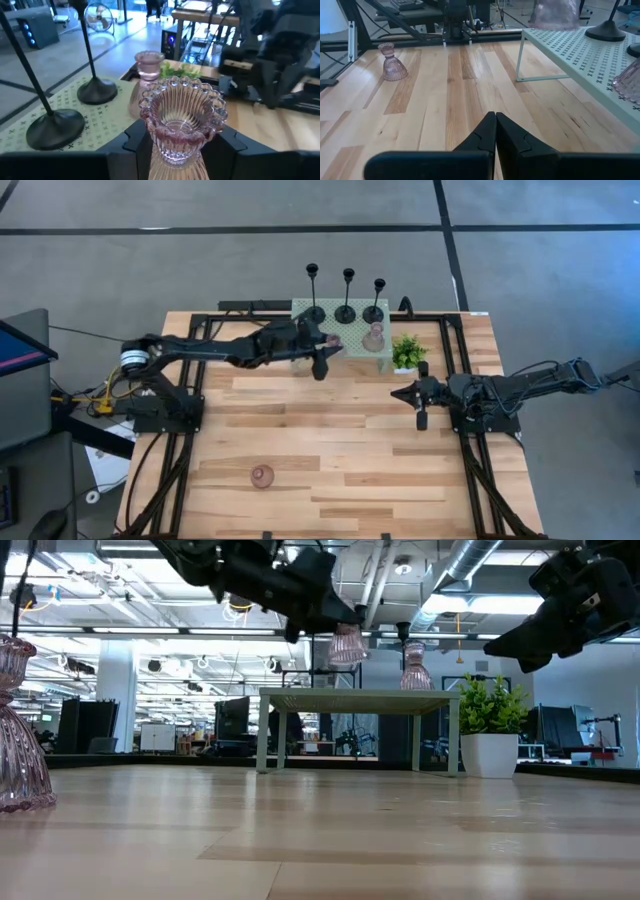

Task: Pick & Place candle stick holders
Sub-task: Put the top pink candle holder on the shelf aligned with the pink candle holder

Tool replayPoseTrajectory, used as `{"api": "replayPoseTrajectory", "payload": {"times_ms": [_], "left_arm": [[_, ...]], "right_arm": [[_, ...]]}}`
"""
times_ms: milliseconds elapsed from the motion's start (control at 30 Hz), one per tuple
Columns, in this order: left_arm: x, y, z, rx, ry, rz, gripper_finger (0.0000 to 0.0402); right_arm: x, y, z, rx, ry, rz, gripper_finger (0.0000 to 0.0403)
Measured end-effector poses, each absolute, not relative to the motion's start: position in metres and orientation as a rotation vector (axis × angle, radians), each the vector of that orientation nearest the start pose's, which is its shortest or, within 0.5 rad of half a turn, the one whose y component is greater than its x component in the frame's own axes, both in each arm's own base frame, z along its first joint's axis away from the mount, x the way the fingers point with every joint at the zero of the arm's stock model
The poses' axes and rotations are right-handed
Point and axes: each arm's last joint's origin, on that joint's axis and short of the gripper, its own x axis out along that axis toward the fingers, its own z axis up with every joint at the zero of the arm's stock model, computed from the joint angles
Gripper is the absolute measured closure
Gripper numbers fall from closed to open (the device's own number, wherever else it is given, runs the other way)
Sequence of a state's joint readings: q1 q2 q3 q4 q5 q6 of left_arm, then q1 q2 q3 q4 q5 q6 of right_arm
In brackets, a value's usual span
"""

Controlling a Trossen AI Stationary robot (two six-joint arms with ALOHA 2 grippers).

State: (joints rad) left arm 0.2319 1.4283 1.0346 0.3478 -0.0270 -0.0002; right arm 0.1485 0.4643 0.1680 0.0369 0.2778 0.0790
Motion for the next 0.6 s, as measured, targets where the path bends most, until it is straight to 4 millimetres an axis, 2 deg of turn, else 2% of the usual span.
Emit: {"api": "replayPoseTrajectory", "payload": {"times_ms": [233,600], "left_arm": [[0.342,0.101,0.317,-0.009,0.067,0.298,0.0268],[0.351,0.119,0.305,-0.014,0.084,0.340,0.0268]], "right_arm": [[0.128,0.011,0.183,0.022,0.251,-0.150,0.0403],[0.128,0.011,0.183,0.020,0.253,-0.151,0.0403]]}}
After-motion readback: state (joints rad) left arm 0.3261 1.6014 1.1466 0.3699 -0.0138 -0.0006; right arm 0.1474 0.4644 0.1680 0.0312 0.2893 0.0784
